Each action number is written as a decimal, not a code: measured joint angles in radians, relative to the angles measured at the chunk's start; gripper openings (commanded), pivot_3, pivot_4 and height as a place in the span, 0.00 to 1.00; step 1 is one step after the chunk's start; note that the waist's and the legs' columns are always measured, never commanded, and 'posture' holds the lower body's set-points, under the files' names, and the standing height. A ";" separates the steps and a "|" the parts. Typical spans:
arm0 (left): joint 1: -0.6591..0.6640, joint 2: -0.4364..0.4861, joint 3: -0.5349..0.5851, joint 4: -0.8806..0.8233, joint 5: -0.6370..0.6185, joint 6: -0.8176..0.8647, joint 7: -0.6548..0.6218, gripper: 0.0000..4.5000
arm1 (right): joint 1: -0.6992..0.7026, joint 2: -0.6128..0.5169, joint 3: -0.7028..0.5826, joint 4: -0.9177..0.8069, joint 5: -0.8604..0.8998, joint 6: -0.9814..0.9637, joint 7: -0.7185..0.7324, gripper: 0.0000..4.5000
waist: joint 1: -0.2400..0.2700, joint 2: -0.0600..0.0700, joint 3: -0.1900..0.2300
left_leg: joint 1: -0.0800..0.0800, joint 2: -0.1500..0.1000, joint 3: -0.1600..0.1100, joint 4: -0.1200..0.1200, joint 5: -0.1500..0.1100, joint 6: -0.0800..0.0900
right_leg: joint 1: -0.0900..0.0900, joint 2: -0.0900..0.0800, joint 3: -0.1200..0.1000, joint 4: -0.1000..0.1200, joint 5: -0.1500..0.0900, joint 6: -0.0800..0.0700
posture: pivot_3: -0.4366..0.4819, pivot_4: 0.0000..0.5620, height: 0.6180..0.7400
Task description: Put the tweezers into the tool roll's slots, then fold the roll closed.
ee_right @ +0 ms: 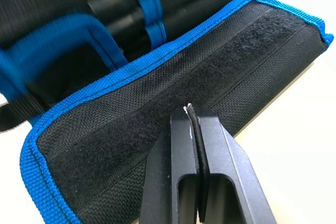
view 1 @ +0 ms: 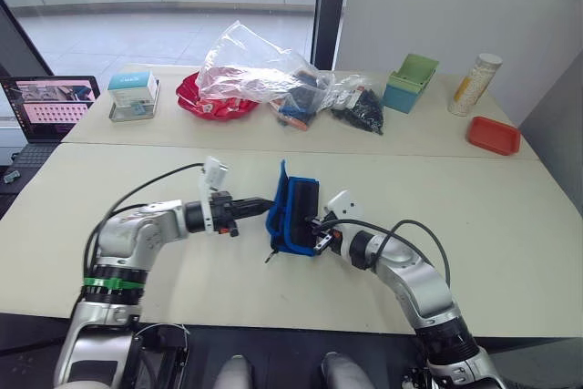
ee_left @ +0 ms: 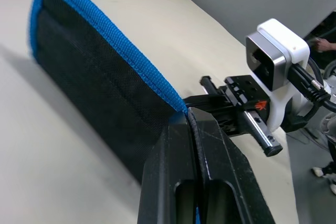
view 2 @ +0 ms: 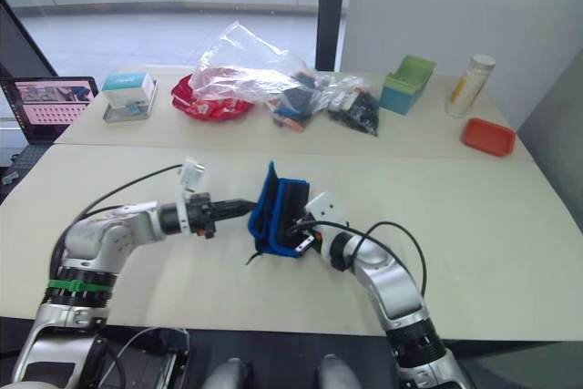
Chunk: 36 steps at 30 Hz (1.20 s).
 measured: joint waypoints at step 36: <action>0.014 -0.152 -0.151 0.054 0.226 -0.136 0.105 0.00 | -0.325 -0.132 0.140 0.201 -0.028 0.096 0.150 0.00 | 0.017 0.000 -0.003 | 0.001 -0.003 -0.003 0.000 0.000 0.000 | 0.004 -0.003 -0.002 -0.002 0.000 0.000 | 0.48 0.27 0.86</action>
